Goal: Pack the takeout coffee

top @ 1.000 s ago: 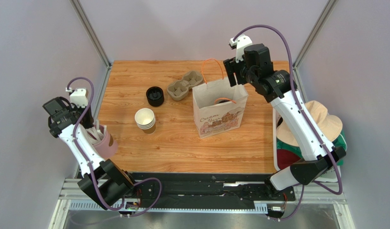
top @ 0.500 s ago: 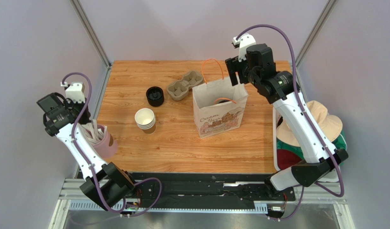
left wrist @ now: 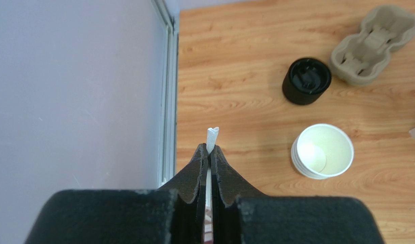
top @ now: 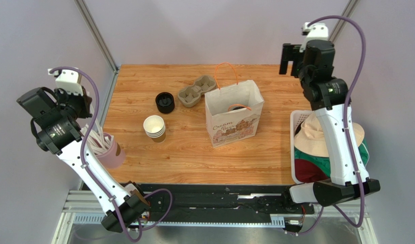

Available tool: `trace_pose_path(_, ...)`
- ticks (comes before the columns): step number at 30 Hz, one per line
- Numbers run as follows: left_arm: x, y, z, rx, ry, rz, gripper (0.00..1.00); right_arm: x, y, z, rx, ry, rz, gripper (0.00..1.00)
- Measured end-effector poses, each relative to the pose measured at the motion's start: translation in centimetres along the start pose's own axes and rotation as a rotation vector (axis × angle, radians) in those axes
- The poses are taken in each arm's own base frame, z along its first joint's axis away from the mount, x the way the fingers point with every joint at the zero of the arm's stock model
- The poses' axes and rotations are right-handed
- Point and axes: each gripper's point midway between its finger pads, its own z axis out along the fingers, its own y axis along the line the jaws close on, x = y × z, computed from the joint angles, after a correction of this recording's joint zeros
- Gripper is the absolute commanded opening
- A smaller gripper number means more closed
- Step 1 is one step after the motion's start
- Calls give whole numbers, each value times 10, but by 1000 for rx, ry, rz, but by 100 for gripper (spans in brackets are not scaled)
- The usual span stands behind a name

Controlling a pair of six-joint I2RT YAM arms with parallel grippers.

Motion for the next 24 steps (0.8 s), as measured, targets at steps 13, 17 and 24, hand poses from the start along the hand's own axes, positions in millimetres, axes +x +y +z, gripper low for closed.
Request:
trace_pose_path(13,-169,-64,-74,234,-502,27,10,71,-29,40,0,187,156,99)
trace_pose_path(17,-198,-84,-77,404,-590,-44,6,89,-43,51,15,233,221,99)
trace_pose_path(24,-216,-117,-60,647,-611,-145,1,118,-30,63,-39,314,266,99)
